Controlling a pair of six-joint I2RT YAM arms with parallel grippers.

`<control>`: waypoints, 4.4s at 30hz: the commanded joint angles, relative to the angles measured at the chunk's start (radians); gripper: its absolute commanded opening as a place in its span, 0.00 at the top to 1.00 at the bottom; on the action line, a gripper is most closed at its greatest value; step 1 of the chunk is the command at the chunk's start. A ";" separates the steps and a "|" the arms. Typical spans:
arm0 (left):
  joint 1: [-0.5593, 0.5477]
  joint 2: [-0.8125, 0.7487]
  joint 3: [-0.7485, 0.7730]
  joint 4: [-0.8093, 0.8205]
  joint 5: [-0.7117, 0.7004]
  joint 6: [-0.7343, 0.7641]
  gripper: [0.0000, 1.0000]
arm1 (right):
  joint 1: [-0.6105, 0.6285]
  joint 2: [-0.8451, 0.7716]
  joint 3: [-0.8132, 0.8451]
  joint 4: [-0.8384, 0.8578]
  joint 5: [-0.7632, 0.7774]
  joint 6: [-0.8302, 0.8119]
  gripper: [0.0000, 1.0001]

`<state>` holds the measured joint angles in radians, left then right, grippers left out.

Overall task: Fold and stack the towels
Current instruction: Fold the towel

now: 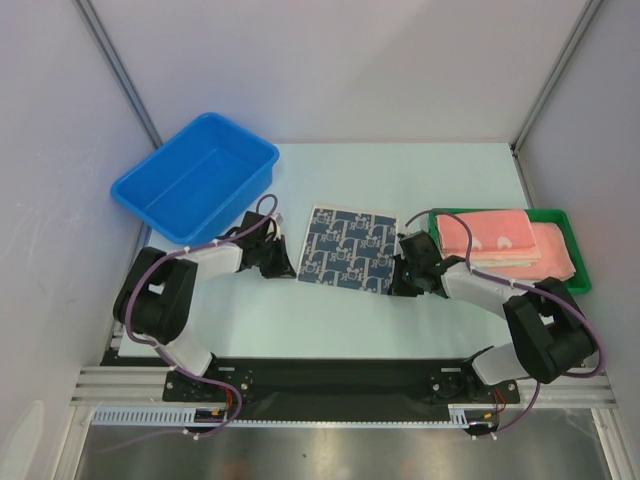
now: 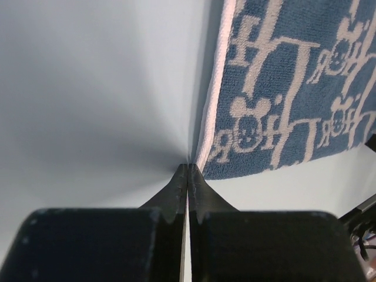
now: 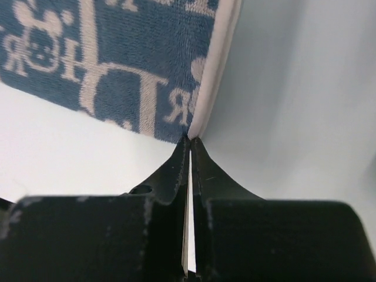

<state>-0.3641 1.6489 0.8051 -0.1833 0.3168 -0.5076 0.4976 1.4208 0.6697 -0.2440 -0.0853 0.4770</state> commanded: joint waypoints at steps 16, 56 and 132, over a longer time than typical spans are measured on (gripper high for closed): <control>-0.045 -0.201 0.095 -0.180 -0.179 0.026 0.62 | -0.085 -0.096 0.192 -0.158 0.082 0.026 0.51; -0.108 -0.276 -0.162 0.070 -0.113 -0.183 0.64 | -0.234 0.717 0.760 0.117 -0.010 -0.273 0.88; -0.029 -0.120 -0.138 0.191 0.087 -0.111 0.53 | 0.001 0.012 0.076 -0.089 0.098 -0.026 0.59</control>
<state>-0.3798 1.4952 0.6388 -0.0570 0.4126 -0.5880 0.4919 1.4204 0.7673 -0.3935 0.0357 0.4191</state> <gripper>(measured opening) 0.469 0.404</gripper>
